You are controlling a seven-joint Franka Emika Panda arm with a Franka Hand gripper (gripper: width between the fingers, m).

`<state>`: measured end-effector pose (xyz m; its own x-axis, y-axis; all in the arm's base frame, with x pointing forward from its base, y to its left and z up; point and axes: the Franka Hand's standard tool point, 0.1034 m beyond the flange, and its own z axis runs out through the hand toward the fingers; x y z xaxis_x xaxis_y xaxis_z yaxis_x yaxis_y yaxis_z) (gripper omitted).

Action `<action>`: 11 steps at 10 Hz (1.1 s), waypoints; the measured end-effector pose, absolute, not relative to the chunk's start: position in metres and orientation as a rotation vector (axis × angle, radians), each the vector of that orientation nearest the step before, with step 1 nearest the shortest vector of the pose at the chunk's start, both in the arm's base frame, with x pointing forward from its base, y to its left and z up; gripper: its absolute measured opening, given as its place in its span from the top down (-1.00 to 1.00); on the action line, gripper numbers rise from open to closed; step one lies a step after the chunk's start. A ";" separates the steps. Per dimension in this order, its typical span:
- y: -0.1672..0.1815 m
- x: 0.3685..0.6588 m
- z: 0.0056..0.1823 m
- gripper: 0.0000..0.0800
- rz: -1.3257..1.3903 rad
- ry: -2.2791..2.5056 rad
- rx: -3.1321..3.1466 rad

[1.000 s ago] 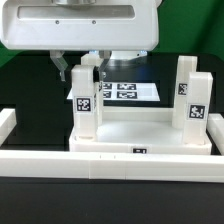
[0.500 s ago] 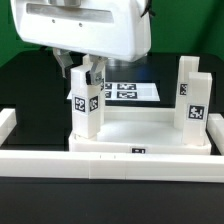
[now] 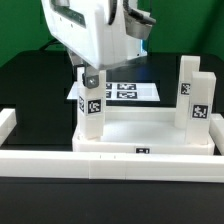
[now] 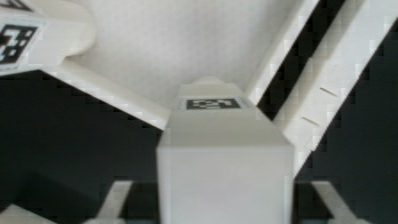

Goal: Assemble desk

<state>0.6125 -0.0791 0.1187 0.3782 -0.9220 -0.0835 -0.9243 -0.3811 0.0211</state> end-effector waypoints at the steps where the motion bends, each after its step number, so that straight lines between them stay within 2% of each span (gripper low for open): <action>1: -0.079 0.612 0.119 0.27 0.128 1.743 -2.576; 2: -0.079 0.613 0.119 0.27 0.126 1.721 -2.590; 3: -0.079 0.612 0.119 0.03 0.125 1.675 -2.620; 4: -0.078 0.611 0.118 0.03 0.126 1.643 -2.663; 5: -0.077 0.613 0.120 -0.44 0.118 1.509 -2.750; 6: -0.078 0.614 0.121 -0.57 0.110 1.254 -2.868; 11: -0.079 0.614 0.121 -0.62 0.101 0.632 -3.052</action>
Offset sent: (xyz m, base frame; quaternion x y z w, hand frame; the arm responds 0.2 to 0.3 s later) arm -0.0024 -0.0021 -0.0006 -0.0773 0.0355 -0.1089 0.9904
